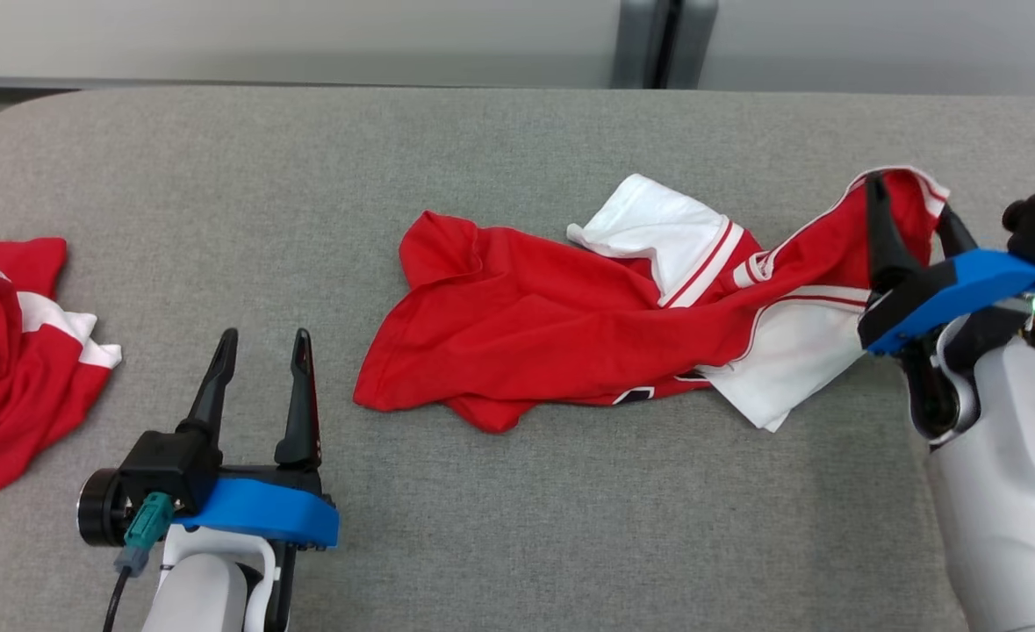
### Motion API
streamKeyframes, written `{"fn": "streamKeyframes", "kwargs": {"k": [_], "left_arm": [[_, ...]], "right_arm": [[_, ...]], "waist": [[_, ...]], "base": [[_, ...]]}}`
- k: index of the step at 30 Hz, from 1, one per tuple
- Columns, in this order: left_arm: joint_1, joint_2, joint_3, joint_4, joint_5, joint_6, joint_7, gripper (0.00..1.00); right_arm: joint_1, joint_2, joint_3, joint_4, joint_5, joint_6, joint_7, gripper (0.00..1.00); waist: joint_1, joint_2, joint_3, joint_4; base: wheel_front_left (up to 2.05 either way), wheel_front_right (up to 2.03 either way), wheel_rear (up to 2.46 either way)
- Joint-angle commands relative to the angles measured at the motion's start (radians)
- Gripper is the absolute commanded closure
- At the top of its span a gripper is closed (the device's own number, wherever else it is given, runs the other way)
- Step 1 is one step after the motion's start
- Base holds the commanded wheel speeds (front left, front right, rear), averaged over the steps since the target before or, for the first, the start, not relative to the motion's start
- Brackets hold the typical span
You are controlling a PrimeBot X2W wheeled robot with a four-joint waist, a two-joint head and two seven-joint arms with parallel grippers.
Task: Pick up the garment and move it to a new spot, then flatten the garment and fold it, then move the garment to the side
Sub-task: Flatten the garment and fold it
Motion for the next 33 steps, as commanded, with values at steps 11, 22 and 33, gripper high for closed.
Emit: {"fn": "streamKeyframes", "kwargs": {"k": [11, 22, 33], "left_arm": [[0.085, 0.001, 0.024, -0.007, -0.015, 0.015, -0.005, 0.0], [0.105, 0.002, 0.029, -0.021, -0.022, 0.017, -0.005, 0.0], [0.069, 0.01, 0.026, -0.032, -0.013, 0.013, -0.005, 0.0]], "right_arm": [[0.248, -0.002, 0.038, -0.132, -0.095, 0.0, 0.011, 0.0], [0.536, 0.084, 0.05, -0.458, -0.109, 0.0, 0.184, 0.0], [0.465, 0.09, 0.245, -0.4, -0.205, 0.0, 0.282, 0.0]], "waist": [[-0.0001, 0.0, -0.123, -0.095], [-0.0001, 0.0, -0.141, -0.096], [-0.0001, 0.0, -0.082, -0.071]], "base": [[0.0, 0.0, 0.0], [0.0, 0.0, 0.0], [0.0, 0.0, 0.0]]}}
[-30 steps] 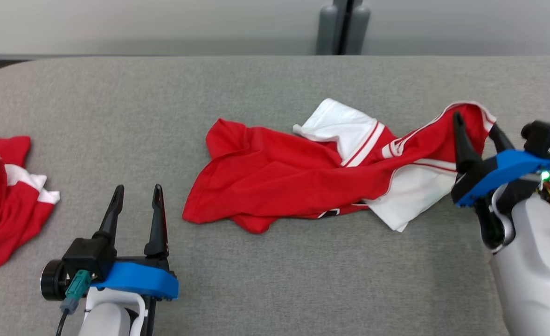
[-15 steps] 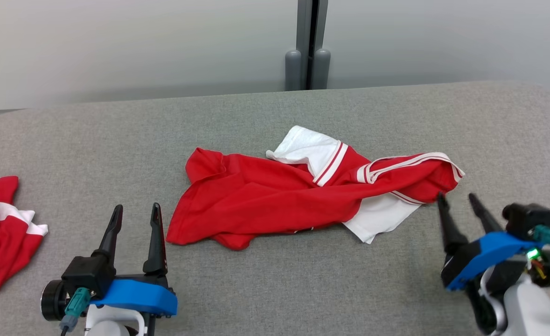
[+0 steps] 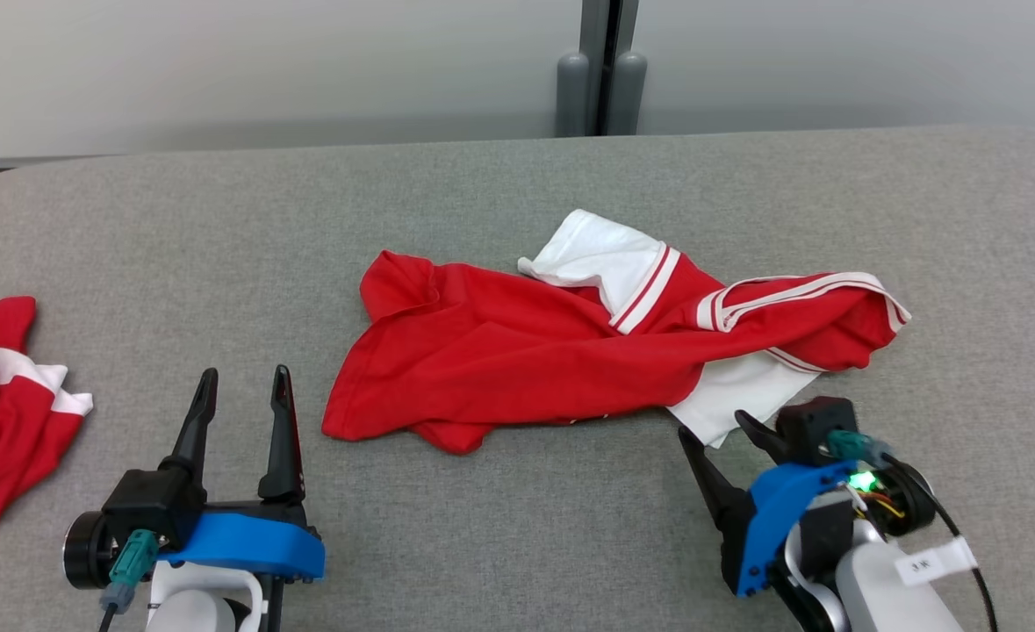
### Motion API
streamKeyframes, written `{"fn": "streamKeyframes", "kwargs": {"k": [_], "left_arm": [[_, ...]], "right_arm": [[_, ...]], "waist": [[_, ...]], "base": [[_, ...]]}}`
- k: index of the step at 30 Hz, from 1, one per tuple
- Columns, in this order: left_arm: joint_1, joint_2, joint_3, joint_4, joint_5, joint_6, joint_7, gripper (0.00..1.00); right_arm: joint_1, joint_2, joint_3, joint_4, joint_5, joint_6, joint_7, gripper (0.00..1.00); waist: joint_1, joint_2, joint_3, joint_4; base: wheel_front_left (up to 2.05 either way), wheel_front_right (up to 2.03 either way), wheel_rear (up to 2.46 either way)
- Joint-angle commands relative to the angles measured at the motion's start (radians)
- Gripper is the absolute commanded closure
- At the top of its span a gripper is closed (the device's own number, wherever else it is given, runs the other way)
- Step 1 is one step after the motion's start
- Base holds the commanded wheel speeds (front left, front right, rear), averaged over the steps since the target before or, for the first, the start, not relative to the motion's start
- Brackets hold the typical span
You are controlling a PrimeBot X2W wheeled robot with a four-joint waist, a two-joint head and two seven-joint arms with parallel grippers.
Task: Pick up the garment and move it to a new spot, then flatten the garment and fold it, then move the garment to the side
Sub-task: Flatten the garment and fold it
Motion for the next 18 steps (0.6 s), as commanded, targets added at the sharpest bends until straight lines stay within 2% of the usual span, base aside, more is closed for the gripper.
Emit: {"fn": "streamKeyframes", "kwargs": {"k": [1, 9, 10, 11, 12, 18], "left_arm": [[-0.016, 0.001, -0.004, -0.003, 0.005, -0.003, -0.005, 0.0], [-0.038, -0.001, -0.008, 0.007, 0.005, -0.007, -0.005, 0.0], [-0.039, -0.002, -0.008, 0.008, 0.005, -0.008, -0.005, 0.0], [-0.039, -0.002, -0.007, 0.008, 0.004, -0.009, -0.005, 0.0], [-0.039, -0.003, -0.006, 0.009, 0.003, -0.008, -0.005, 0.0], [-0.024, 0.001, 0.004, 0.009, -0.001, -0.006, -0.005, 0.0]], "right_arm": [[-0.029, -0.001, 0.009, 0.022, -0.022, 0.0, 0.002, 0.0], [-0.15, -0.001, 0.026, 0.229, -0.13, 0.0, 0.028, 0.0], [-0.155, -0.002, 0.018, 0.249, -0.138, 0.0, 0.025, 0.07], [-0.157, -0.002, 0.009, 0.265, -0.145, 0.0, 0.022, 0.67], [-0.155, -0.003, -0.001, 0.278, -0.152, 0.0, 0.023, 1.0], [-0.127, -0.003, -0.063, 0.243, -0.114, 0.0, -0.042, 1.0]], "waist": [[0.0, 0.0, 0.009, 0.007], [0.0, 0.0, 0.029, 0.032], [0.0, 0.0, 0.029, 0.035], [0.0, 0.0, 0.029, 0.037], [0.0, 0.0, 0.028, 0.039], [0.0, 0.0, 0.019, 0.031]], "base": [[0.0, 0.0, 0.0], [0.0, 0.0, 0.0], [0.0, 0.0, 0.0], [0.0, 0.0, 0.0], [0.0, 0.0, 0.0], [0.0, 0.0, 0.0]]}}
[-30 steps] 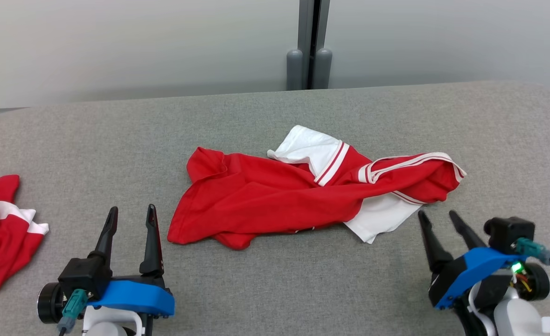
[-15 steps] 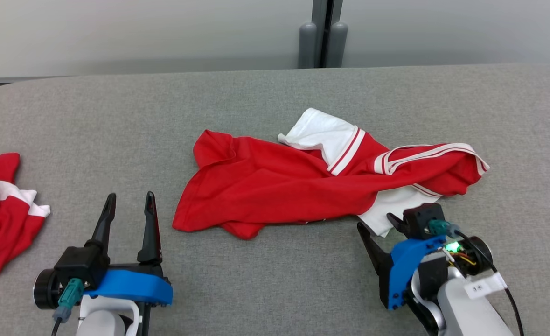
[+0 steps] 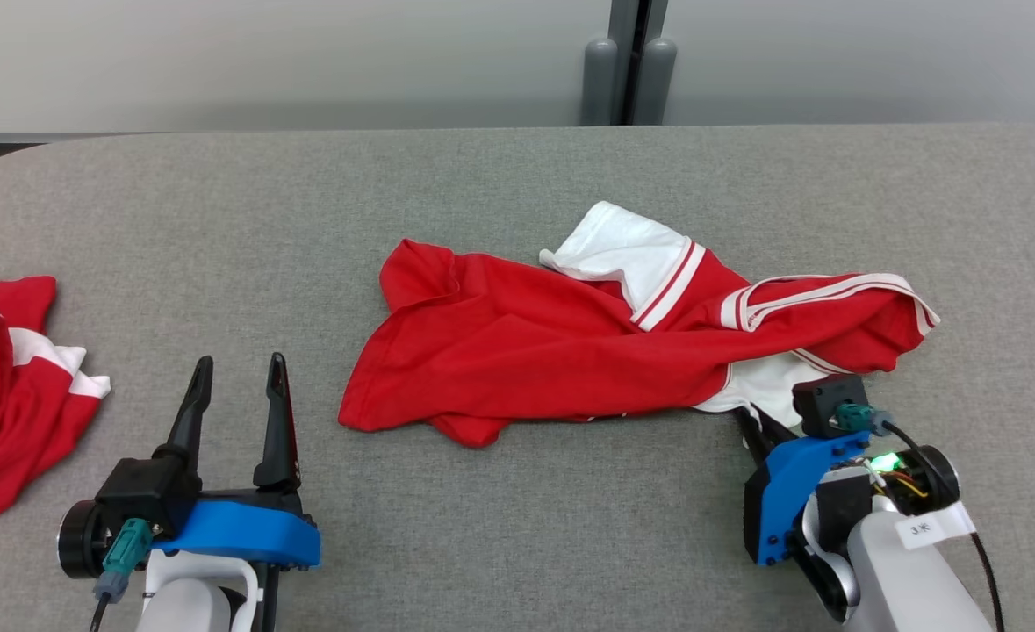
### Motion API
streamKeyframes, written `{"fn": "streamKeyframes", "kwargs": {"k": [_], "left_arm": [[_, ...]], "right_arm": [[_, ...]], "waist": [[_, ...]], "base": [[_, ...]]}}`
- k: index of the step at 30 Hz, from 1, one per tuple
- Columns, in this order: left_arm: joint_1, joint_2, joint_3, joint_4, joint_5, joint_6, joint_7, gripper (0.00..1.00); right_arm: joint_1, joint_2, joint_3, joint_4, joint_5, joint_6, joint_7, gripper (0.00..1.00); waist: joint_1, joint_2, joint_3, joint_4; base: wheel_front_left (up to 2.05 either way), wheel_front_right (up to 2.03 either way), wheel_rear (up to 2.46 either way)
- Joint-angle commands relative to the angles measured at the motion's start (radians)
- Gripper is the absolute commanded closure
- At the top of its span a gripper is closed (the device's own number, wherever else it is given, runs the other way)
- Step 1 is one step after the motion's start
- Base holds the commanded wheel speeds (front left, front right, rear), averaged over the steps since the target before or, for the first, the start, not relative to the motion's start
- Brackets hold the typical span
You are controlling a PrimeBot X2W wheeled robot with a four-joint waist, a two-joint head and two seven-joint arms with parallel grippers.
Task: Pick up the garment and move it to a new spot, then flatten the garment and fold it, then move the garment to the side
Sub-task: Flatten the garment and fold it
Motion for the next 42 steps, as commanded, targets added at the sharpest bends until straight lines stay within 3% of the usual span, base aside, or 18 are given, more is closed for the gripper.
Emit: {"fn": "streamKeyframes", "kwargs": {"k": [1, 7, 13, 18, 19, 20, 28, 36, 42], "left_arm": [[0.003, 0.002, 0.003, -0.001, -0.001, 0.004, -0.005, 0.0], [0.025, 0.002, 0.012, -0.015, 0.003, 0.014, -0.005, 0.0], [0.028, 0.007, 0.014, -0.018, -0.003, 0.013, -0.005, 0.0], [0.023, 0.006, 0.013, -0.015, -0.005, 0.013, -0.005, 0.0], [0.022, 0.004, 0.01, -0.016, -0.004, 0.015, -0.005, 0.0], [0.022, 0.003, 0.008, -0.016, -0.003, 0.016, -0.005, 0.0], [0.042, 0.006, 0.005, -0.012, -0.009, 0.017, -0.005, 0.0], [0.062, 0.008, 0.016, -0.009, -0.017, 0.024, -0.005, 0.0], [0.072, 0.0, 0.011, -0.005, -0.018, 0.022, -0.005, 0.0]], "right_arm": [[0.021, -0.005, -0.019, -0.03, 0.012, 0.0, -0.013, 1.0], [0.125, -0.005, -0.142, -0.309, 0.011, 0.0, 0.038, 1.0], [0.265, -0.004, -0.214, -0.576, -0.02, 0.0, 0.177, 1.0], [0.362, -0.012, -0.208, -0.681, -0.012, 0.0, 0.241, 1.0], [0.378, -0.011, -0.21, -0.682, 0.001, 0.0, 0.253, 0.08], [0.394, -0.01, -0.206, -0.68, 0.014, 0.0, 0.262, 0.0], [0.456, -0.004, -0.19, -0.7, 0.12, 0.0, 0.274, 0.0], [0.376, -0.003, -0.217, -0.769, 0.203, 0.0, 0.036, 0.0], [0.335, -0.003, -0.237, -0.683, 0.248, 0.0, -0.129, 0.0]], "waist": [[0.0, 0.0, -0.006, -0.01], [0.0, 0.0, -0.025, -0.06], [0.0, 0.0, -0.03, -0.102], [0.0, 0.0, -0.03, -0.123], [0.0, 0.0, -0.031, -0.124], [0.0, 0.0, -0.032, -0.125], [0.0, 0.0, -0.052, -0.12], [0.0, 0.0, -0.076, -0.114], [0.0, 0.0, -0.1, -0.103]], "base": [[0.0, 0.0, 0.0], [0.0, 0.0, 0.0], [0.0, 0.0, 0.0], [0.0, 0.0, 0.0], [0.0, 0.0, 0.0], [0.0, 0.0, 0.0], [0.0, 0.0, 0.0], [0.0, 0.0, 0.0], [0.0, 0.0, 0.0]]}}
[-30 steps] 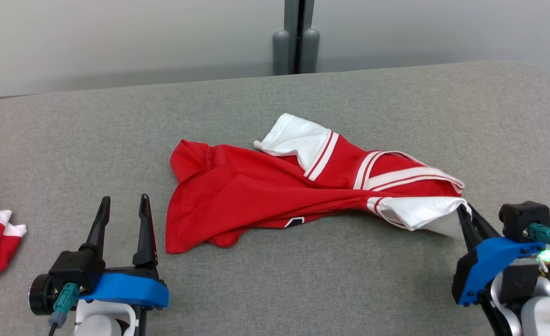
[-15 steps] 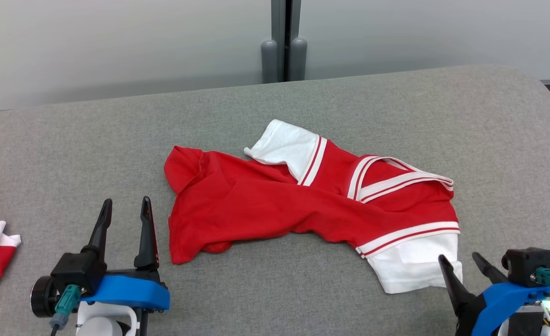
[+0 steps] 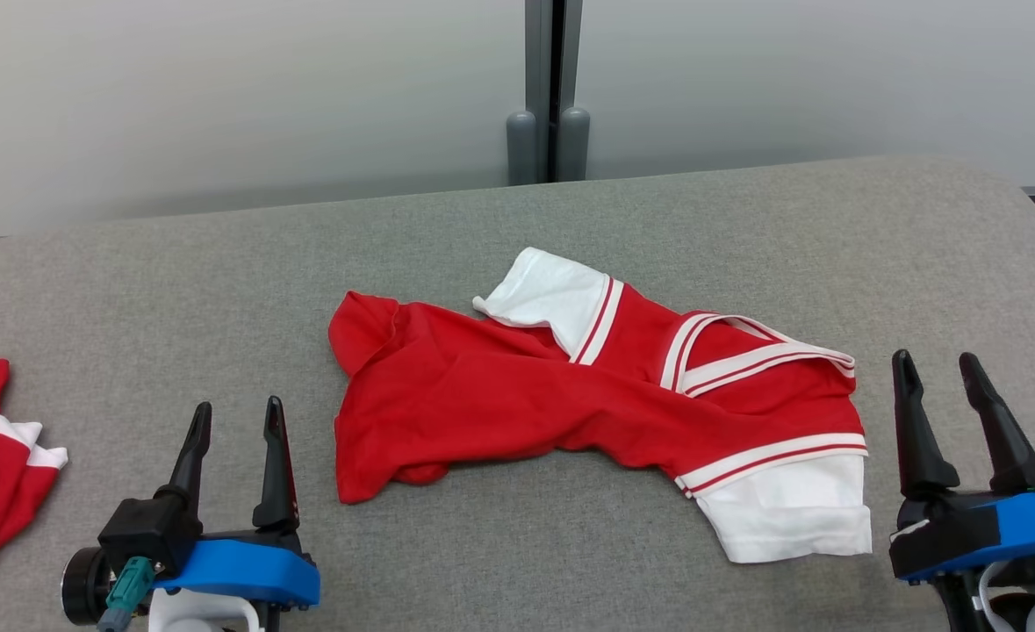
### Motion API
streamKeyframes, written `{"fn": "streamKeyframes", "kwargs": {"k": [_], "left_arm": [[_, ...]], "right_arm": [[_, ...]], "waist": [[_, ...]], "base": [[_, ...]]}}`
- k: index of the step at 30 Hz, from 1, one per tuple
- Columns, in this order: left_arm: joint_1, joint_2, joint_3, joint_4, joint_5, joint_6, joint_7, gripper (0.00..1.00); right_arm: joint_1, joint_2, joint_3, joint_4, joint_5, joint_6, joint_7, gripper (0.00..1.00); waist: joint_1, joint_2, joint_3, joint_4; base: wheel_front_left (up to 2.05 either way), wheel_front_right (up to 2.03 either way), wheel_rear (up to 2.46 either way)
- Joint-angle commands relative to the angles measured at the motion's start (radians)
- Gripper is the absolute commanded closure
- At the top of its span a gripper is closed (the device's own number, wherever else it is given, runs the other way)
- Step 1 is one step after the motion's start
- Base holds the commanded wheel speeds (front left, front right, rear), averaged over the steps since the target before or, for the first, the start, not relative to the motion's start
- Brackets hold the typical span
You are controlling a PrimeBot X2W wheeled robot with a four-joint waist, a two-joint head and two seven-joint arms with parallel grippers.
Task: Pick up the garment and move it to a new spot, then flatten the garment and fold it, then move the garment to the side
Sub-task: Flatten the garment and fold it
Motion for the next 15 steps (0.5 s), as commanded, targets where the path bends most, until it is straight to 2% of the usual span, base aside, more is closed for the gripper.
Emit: {"fn": "streamKeyframes", "kwargs": {"k": [1, 10, 15], "left_arm": [[0.005, -0.001, 0.002, 0.001, -0.003, -0.001, -0.005, 0.0], [0.034, -0.01, 0.02, 0.017, -0.004, -0.005, -0.005, 0.0], [0.063, -0.023, 0.005, -0.015, 0.004, 0.027, -0.003, 0.0]], "right_arm": [[-0.005, 0.0, -0.002, 0.019, 0.001, 0.0, -0.013, 0.0], [-0.018, -0.001, 0.058, 0.165, -0.046, 0.0, -0.064, 0.0], [-0.008, -0.001, 0.083, 0.193, -0.043, 0.0, -0.067, 0.0]], "waist": [[0.0, 0.0, -0.004, 0.002], [0.0, 0.0, -0.037, 0.029], [0.0, 0.0, -0.044, 0.035]], "base": [[0.0, 0.0, 0.0], [0.0, 0.0, 0.0], [0.0, 0.0, 0.0]]}}
